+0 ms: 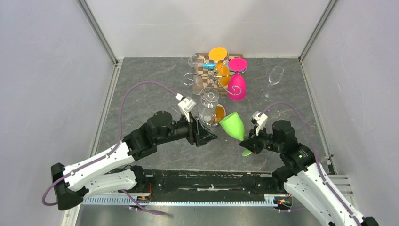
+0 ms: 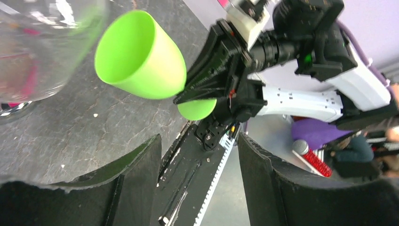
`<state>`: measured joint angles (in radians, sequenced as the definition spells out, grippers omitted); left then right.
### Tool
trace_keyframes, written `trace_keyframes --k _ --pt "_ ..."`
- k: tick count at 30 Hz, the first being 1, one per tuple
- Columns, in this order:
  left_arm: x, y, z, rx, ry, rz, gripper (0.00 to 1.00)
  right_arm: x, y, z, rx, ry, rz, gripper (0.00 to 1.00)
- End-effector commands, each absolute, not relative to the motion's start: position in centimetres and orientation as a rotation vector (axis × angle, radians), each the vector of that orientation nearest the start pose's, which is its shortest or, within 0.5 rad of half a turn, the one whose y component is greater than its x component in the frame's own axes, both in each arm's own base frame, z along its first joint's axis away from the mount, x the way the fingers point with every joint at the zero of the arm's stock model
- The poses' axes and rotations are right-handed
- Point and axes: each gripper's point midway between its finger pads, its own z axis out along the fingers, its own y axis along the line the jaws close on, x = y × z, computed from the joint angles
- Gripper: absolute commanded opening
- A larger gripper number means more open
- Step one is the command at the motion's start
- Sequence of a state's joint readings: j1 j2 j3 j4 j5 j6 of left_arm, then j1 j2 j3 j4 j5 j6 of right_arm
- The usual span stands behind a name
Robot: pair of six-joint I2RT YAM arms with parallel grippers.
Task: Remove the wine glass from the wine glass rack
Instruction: Place the wine glass at the center of the board.
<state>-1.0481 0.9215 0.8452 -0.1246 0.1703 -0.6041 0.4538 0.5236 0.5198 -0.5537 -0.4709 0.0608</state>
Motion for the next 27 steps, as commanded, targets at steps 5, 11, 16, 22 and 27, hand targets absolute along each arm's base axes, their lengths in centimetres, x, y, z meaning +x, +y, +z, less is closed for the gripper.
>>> trace_keyframes --k 5,11,16,22,27 --pt "14.0 -30.5 28.5 0.363 1.961 -1.421 0.67 15.7 19.3 16.4 -0.915 1.891 0.706 0.00" --pt "14.7 -28.7 27.3 0.253 2.029 -1.401 0.66 13.7 21.5 16.7 -1.038 1.859 0.747 0.00" --pt "15.2 -26.8 26.5 0.155 2.071 -1.365 0.66 12.4 23.6 17.5 -1.143 1.796 0.702 0.00" --pt "15.7 -24.5 25.6 0.052 2.110 -1.312 0.66 11.5 25.3 19.1 -1.235 1.696 0.655 0.00" --pt "15.5 -23.5 24.9 0.011 2.132 -1.308 0.65 11.5 25.8 20.0 -1.285 1.636 0.582 0.00"
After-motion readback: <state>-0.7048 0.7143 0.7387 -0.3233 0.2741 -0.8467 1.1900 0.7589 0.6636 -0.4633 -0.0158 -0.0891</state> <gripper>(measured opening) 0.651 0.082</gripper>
